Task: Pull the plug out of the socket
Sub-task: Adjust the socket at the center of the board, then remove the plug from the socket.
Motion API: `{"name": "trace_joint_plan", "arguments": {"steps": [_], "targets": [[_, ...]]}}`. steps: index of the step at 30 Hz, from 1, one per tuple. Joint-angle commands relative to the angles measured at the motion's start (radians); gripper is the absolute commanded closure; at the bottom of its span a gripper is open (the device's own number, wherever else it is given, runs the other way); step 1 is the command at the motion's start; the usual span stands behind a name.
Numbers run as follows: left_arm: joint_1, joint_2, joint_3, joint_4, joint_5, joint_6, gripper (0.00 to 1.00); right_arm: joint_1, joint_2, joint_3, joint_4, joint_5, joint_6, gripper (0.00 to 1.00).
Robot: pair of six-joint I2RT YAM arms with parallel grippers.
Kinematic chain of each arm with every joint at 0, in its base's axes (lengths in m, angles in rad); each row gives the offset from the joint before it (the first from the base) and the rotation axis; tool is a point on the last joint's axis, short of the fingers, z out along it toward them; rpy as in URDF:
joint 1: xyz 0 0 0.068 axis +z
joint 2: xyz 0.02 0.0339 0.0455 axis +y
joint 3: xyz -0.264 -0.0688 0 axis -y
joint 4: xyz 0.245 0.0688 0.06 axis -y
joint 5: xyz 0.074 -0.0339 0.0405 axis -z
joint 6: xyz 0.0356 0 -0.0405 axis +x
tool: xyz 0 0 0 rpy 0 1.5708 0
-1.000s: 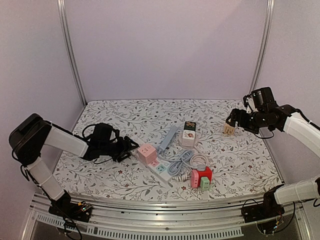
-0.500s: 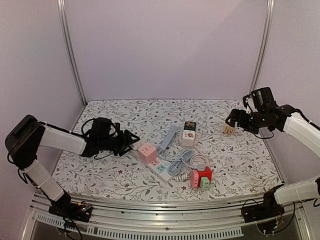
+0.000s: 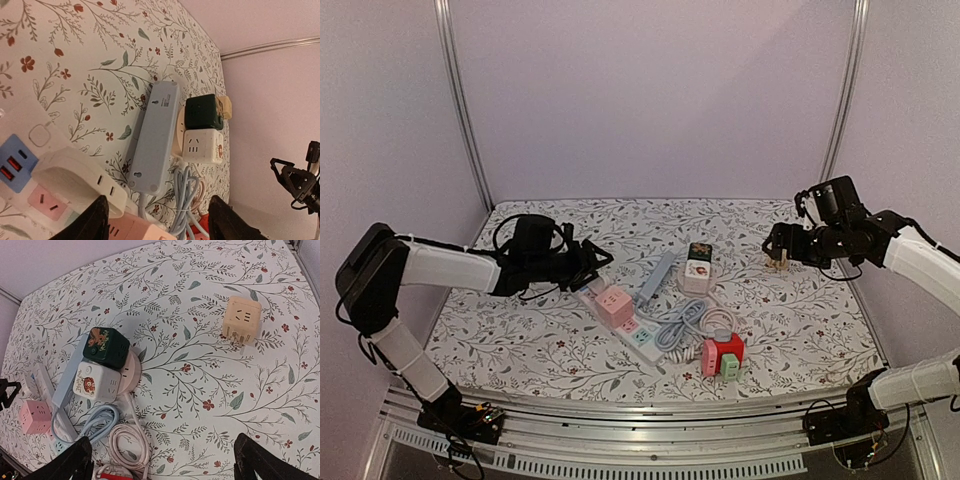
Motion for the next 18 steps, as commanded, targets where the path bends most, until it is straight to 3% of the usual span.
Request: {"name": "trace_joint_plan", "arguments": {"steps": [1,8,18], "targets": [[-0.013,-0.086,-0.014,-0.139,-0.075,0.062,0.33,0.086,-0.003,0.005,0.004,0.046,-0.041,0.03],[0.018,-0.264,-0.113,-0.265,-0.134,0.095,0.27,0.289,0.071,0.075,0.052,0.093,-0.086,0.03],[0.055,-0.377,-0.239,-0.274,-0.112,0.076,0.26,0.529,0.355,0.263,0.068,0.146,-0.132,0.03]]}}
